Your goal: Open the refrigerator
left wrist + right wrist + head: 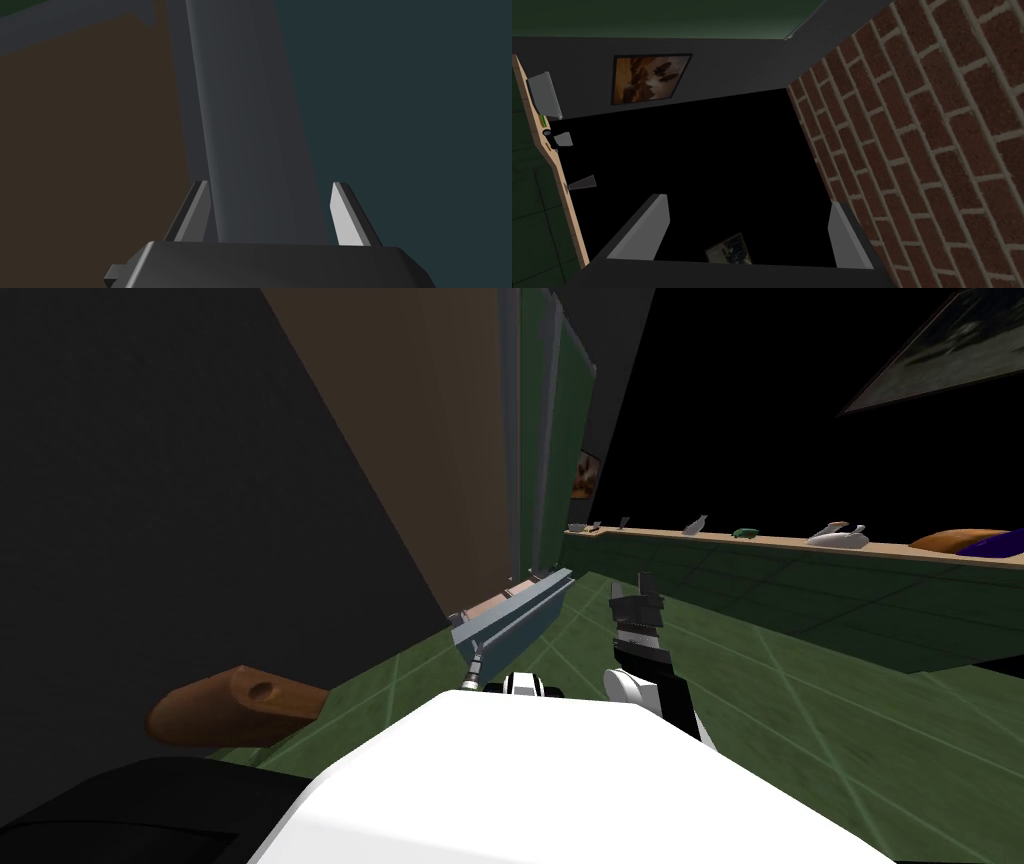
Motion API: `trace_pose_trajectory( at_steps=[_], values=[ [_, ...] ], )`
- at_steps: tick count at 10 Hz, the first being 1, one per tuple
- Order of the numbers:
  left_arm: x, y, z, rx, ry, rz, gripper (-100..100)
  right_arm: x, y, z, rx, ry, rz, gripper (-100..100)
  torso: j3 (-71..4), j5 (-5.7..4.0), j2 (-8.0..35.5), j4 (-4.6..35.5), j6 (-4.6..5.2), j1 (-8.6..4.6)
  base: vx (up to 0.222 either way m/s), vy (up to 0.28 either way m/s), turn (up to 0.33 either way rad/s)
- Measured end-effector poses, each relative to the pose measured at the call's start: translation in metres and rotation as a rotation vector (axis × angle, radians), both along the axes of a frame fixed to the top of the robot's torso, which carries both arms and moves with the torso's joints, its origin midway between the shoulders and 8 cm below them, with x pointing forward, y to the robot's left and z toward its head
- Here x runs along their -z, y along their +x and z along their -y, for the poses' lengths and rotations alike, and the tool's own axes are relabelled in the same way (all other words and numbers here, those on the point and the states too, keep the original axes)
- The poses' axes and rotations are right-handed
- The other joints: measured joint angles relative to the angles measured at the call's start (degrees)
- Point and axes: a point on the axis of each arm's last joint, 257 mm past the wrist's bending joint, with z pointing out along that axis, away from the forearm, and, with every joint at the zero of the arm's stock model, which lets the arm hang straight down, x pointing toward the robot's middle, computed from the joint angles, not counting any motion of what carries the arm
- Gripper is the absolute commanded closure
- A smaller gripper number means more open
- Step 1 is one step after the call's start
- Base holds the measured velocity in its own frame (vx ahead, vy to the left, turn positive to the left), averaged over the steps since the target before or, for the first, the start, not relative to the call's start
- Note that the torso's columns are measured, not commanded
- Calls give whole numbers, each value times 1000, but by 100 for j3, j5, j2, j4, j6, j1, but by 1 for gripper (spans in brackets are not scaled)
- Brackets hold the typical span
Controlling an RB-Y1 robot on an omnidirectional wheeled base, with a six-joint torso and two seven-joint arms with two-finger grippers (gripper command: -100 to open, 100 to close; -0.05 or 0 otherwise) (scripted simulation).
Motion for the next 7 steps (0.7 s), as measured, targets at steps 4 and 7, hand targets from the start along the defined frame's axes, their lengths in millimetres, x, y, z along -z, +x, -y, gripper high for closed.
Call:
trace_pose_trajectory(
  at_steps=[4,7],
  values=[
    [0,-6,6,3,-1,0,100,0,0,0,0,0,0,0,4,3,5,0,1,5,-129,-108,13],
    [2,-10,13,8,-4,-6,100,0,0,0,0,0,0,0,-12,-2,-22,4,-8,36,-104,-91,7]
  ],
)
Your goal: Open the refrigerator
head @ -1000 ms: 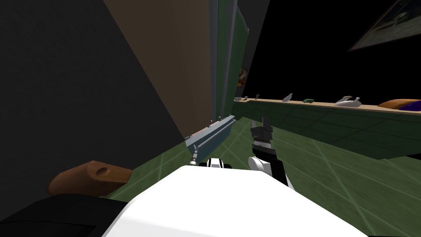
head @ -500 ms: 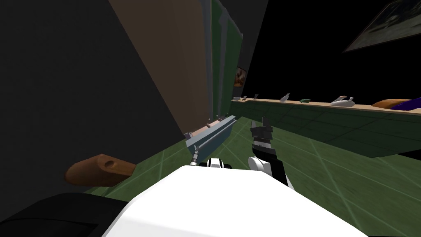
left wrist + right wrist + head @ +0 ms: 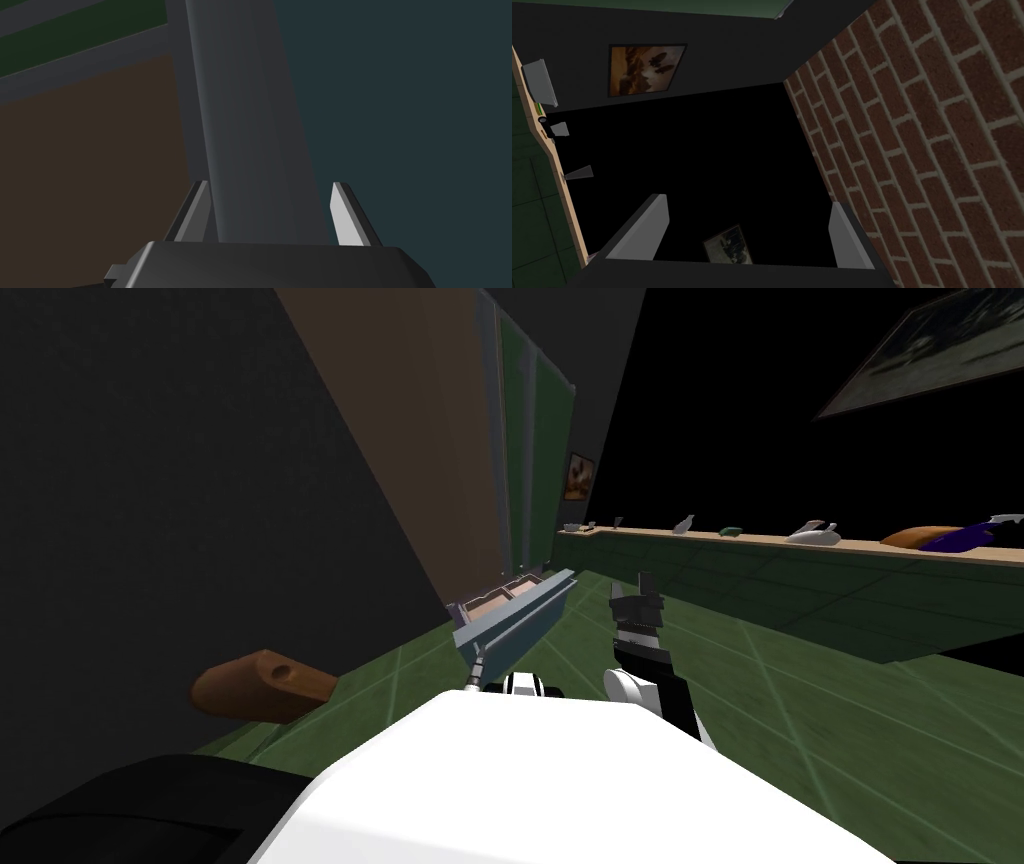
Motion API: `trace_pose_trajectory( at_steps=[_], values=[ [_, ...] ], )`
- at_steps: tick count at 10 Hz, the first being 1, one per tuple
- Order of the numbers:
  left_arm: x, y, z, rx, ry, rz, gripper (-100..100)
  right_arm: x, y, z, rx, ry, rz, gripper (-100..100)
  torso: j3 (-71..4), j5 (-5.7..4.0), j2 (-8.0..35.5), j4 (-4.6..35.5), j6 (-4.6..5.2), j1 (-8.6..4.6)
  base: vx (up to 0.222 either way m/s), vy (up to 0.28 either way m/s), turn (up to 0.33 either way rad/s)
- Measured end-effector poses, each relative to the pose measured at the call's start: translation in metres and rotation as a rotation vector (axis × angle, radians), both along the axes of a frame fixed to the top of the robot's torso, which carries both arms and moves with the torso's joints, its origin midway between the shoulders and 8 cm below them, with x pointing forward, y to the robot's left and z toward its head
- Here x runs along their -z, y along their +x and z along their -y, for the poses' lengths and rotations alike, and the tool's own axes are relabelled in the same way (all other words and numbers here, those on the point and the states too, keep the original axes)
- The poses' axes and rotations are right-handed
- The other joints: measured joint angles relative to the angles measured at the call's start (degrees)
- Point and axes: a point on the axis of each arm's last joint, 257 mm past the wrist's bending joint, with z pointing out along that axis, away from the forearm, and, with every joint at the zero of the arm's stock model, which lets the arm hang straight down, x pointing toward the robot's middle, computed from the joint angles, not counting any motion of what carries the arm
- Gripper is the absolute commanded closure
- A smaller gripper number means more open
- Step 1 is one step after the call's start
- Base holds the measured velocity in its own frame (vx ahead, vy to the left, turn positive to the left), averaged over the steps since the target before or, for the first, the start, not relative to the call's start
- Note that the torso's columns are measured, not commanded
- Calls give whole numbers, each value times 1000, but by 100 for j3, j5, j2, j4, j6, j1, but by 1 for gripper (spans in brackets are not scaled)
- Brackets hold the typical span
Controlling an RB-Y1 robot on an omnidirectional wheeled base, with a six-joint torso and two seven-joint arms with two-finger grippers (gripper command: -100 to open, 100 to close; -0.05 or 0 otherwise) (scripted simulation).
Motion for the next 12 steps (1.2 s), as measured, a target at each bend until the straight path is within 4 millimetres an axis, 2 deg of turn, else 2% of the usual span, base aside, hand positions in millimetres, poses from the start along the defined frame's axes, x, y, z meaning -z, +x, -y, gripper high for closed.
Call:
trace_pose_trajectory(
  at_steps=[1,2,4,9,12],
  values=[
    [-1,-1,1,1,1,3,100,0,0,0,0,0,0,0,5,5,13,-4,2,-18,-140,-115,22],
    [-3,-2,3,3,2,8,-100,0,0,0,0,0,0,0,19,6,33,-6,3,-31,-97,-51,13],
    [-7,8,5,4,2,5,-100,0,0,0,0,0,0,0,5,1,14,14,6,1,-54,17,7],
    [-27,44,10,8,2,-12,-100,0,0,0,0,0,0,0,36,-34,91,56,-5,-59,-57,19,3],
    [-30,51,12,7,2,-29,-100,0,0,0,0,0,0,0,39,-45,110,75,-10,-61,-42,0,4]
  ],
)
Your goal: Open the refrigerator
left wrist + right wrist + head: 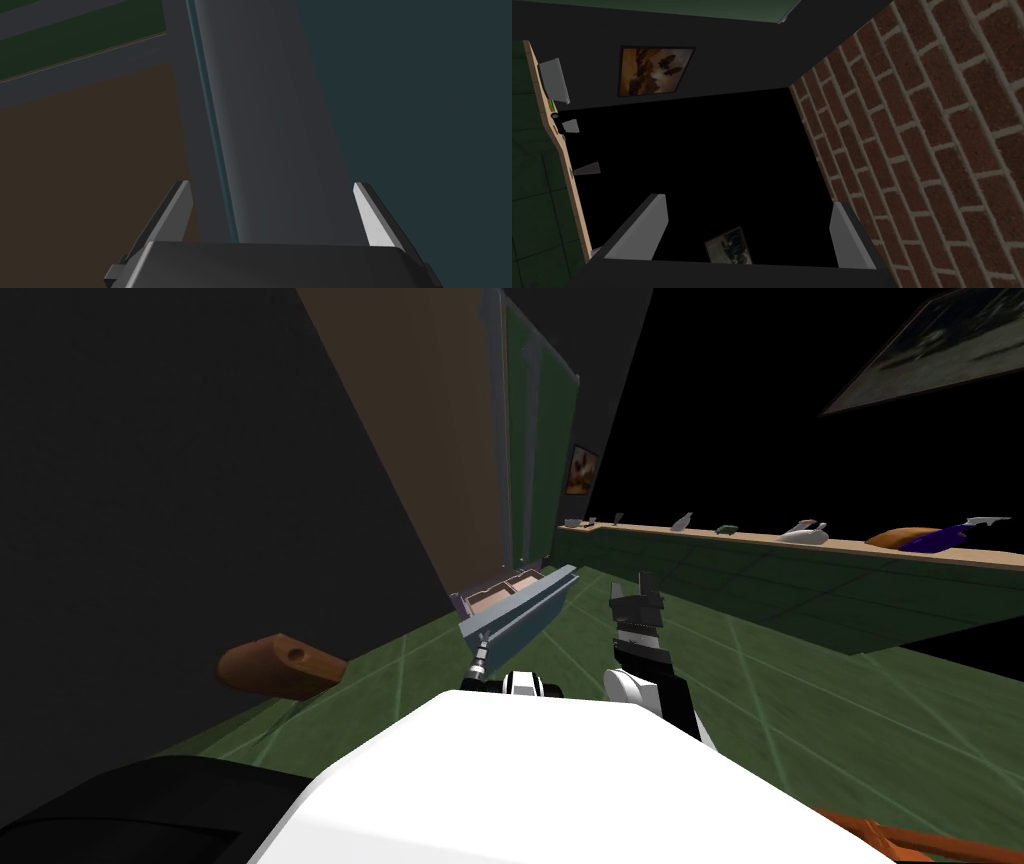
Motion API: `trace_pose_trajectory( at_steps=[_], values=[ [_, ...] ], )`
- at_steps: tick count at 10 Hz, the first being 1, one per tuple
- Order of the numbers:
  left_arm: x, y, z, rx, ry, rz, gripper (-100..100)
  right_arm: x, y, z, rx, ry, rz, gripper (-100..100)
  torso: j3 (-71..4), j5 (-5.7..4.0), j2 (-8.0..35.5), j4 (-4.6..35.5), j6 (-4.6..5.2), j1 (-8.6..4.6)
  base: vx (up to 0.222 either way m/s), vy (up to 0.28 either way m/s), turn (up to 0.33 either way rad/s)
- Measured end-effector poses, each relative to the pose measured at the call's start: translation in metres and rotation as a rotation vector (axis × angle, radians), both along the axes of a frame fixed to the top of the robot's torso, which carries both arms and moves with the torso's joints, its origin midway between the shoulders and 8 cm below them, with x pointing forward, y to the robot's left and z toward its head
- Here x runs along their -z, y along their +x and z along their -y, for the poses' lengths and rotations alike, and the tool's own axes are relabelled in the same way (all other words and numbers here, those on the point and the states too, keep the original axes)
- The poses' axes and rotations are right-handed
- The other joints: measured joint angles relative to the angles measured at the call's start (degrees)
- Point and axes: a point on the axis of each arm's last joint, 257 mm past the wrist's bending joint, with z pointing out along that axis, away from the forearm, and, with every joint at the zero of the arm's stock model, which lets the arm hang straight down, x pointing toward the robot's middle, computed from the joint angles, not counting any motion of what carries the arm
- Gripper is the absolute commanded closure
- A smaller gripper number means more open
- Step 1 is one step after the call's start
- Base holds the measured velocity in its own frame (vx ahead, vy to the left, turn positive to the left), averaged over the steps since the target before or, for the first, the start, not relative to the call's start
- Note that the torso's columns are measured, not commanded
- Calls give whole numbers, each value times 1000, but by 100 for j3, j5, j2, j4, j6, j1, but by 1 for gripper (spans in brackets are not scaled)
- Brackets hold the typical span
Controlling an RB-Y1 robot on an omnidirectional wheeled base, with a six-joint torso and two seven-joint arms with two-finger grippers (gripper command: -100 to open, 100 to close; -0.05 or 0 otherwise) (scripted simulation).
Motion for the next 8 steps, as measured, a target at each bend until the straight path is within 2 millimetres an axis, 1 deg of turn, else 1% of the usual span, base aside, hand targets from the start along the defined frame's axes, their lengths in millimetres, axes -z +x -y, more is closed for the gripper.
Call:
trace_pose_trajectory(
  at_steps=[1,2,3,4,6,8],
  values=[
    [-3,3,1,0,1,-7,-100,0,0,0,0,0,0,0,3,-10,15,17,-2,-4,-58,16,9],
    [-6,10,0,-1,1,-16,-100,0,0,0,0,0,0,0,12,-17,34,32,-3,-8,-35,9,-17],
    [-7,12,0,0,0,-19,-100,0,0,0,0,0,0,0,18,-21,45,32,-11,-15,3,0,-24],
    [-3,10,1,0,-2,-30,0,0,0,0,0,0,0,0,16,-8,26,6,-12,-9,9,-5,-22],
    [5,6,3,1,-6,-54,0,0,0,0,0,0,0,0,-7,11,-24,-28,-7,16,3,-7,-16],
    [10,4,4,2,-9,-66,0,0,0,0,0,0,0,0,-18,24,-51,-47,-1,26,0,-2,-6]
  ],
)
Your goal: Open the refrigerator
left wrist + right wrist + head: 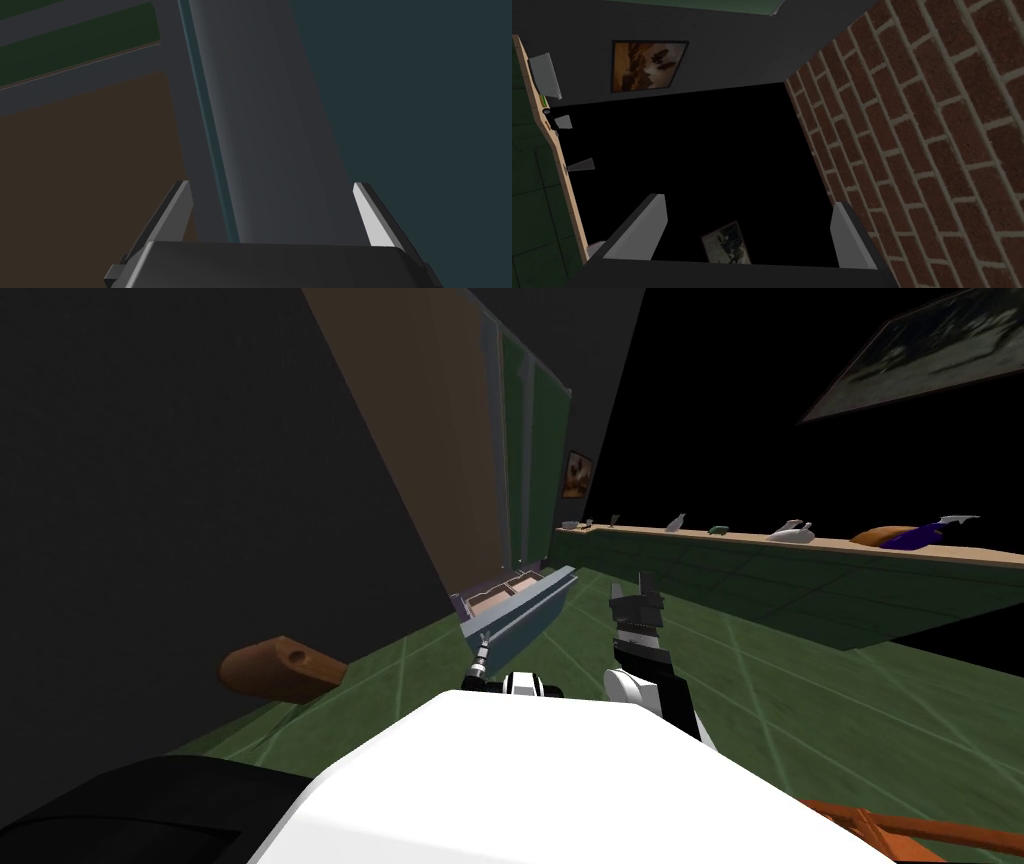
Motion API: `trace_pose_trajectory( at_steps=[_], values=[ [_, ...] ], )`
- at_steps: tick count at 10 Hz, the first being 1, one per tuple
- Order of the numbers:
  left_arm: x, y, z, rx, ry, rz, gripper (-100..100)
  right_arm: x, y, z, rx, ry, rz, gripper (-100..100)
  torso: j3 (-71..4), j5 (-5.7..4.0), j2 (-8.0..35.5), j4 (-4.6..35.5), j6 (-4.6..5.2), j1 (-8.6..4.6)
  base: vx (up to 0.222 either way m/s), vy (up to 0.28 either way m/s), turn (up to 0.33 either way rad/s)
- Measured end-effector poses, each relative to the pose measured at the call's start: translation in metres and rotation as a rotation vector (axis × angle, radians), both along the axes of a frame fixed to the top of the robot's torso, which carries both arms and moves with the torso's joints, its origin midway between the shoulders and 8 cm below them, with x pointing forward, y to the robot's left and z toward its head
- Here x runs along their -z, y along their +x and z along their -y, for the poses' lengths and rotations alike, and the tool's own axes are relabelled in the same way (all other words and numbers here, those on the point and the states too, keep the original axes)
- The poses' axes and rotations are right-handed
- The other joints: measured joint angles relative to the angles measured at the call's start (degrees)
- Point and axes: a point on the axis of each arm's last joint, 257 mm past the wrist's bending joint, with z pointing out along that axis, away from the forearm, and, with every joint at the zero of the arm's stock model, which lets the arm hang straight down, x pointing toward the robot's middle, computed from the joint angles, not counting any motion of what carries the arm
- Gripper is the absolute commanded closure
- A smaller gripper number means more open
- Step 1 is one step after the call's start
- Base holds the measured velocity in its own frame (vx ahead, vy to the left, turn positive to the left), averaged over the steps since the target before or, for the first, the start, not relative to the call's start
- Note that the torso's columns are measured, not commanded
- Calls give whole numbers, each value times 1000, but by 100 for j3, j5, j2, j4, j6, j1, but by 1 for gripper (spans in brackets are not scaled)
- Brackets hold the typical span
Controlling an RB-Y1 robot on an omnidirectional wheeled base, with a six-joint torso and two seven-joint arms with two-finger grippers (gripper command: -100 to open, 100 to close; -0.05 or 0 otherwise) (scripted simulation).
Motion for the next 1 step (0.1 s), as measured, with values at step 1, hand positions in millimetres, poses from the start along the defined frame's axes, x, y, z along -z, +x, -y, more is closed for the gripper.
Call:
trace_pose_trajectory(
  at_steps=[1],
  values=[
    [1,-1,0,0,-1,-3,0,0,0,0,0,0,0,0,-2,5,-7,-6,2,2,0,0,0]
  ],
)
